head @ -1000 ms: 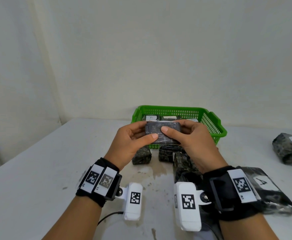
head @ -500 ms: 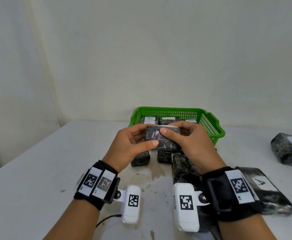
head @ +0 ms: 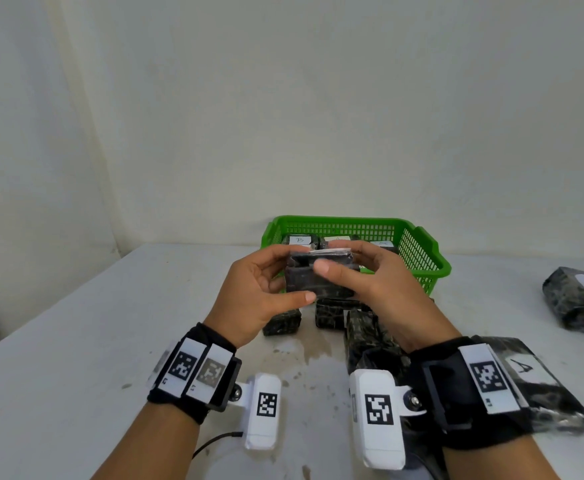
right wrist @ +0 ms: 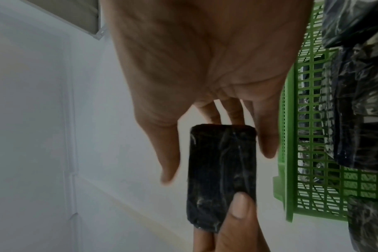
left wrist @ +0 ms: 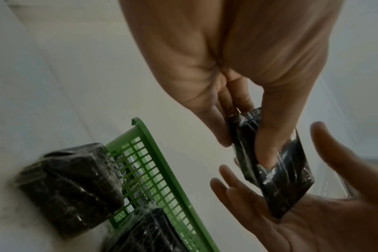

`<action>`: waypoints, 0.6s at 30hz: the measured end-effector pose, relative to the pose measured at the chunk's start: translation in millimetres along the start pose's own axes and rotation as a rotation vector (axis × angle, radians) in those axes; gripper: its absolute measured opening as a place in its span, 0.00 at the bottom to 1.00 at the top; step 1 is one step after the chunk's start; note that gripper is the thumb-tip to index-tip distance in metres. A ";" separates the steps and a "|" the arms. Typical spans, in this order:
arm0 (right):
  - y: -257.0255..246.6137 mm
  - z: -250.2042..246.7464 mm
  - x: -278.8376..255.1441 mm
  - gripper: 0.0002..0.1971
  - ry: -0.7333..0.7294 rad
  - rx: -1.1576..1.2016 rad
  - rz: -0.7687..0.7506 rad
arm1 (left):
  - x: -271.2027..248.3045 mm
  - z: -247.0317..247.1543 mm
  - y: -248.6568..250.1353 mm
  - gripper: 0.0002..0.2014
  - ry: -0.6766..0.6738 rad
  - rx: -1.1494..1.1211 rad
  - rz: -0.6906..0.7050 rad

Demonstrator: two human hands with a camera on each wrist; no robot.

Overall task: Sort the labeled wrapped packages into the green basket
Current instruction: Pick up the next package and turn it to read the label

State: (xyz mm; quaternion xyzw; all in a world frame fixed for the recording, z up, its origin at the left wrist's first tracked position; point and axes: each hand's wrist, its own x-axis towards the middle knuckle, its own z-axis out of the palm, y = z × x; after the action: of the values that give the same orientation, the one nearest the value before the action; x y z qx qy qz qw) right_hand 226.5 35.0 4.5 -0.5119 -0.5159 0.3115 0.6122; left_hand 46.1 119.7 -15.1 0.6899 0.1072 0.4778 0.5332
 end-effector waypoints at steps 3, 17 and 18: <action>-4.0 2.7 -2.3 0.23 -0.067 0.146 0.151 | -2.2 1.2 0.9 0.29 -0.039 0.049 0.018; -7.5 -1.7 -4.3 0.16 -0.094 0.181 0.127 | -4.5 6.1 8.7 0.29 -0.052 0.150 0.019; -8.6 -1.1 -4.0 0.16 -0.080 0.180 0.121 | -4.6 6.0 10.0 0.29 -0.049 0.147 0.020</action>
State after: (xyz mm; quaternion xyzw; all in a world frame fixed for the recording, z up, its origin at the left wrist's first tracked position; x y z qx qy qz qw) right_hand 225.1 28.6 11.5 -0.4722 -0.4779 0.4132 0.6147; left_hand 44.7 108.8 -9.0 0.7397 0.1220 0.4568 0.4787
